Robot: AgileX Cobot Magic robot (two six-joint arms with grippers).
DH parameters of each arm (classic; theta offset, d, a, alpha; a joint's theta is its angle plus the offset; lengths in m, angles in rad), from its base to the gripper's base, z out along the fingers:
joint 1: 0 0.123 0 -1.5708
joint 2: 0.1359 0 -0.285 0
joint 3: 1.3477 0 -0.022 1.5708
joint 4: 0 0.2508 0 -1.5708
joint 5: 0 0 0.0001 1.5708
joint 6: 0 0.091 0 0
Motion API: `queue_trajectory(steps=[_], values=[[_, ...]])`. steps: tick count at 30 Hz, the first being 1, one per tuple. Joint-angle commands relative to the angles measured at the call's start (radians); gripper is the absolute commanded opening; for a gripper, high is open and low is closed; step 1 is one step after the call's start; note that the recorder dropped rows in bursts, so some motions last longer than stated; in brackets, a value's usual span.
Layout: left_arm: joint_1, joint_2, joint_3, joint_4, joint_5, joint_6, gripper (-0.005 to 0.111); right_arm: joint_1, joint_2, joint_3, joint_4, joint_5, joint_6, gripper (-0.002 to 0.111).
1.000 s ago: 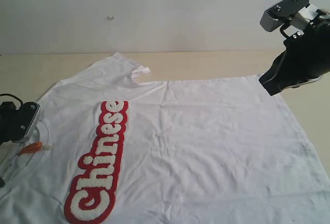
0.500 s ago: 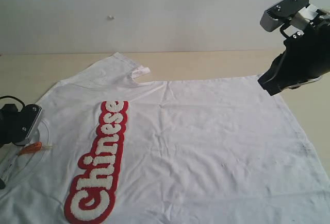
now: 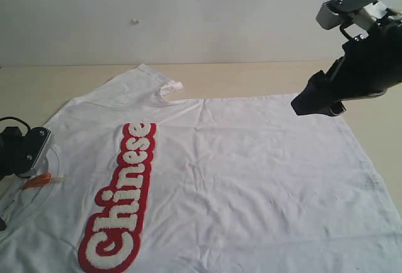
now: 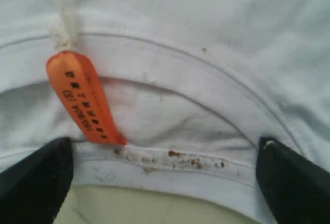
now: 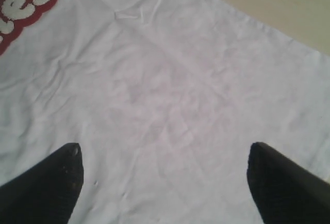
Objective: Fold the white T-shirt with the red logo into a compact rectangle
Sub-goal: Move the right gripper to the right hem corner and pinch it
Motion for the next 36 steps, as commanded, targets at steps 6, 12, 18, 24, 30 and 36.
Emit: queue_trajectory(steps=[6,12,18,24,30,36], values=[[0.003,0.026,0.009,0.032,-0.050,0.003,0.092,0.002,0.000,-0.003,0.008,0.035,-0.009,0.083],[0.003,0.026,0.009,0.032,-0.050,0.003,0.092,0.002,0.000,-0.003,0.000,0.038,-0.009,0.083],[0.003,0.026,0.009,0.032,-0.050,0.003,0.092,0.002,0.000,-0.003,-0.002,0.027,-0.009,0.083],[0.003,0.026,0.009,0.032,-0.050,0.003,0.092,0.002,0.000,-0.003,-0.005,0.053,-0.009,0.091],[0.003,0.026,0.009,0.032,-0.050,0.003,0.092,0.002,0.000,-0.003,-0.020,0.091,-0.046,0.105],[0.003,0.026,0.009,0.032,-0.050,0.003,0.092,0.002,0.002,-0.003,-0.167,0.174,-0.405,0.105]])
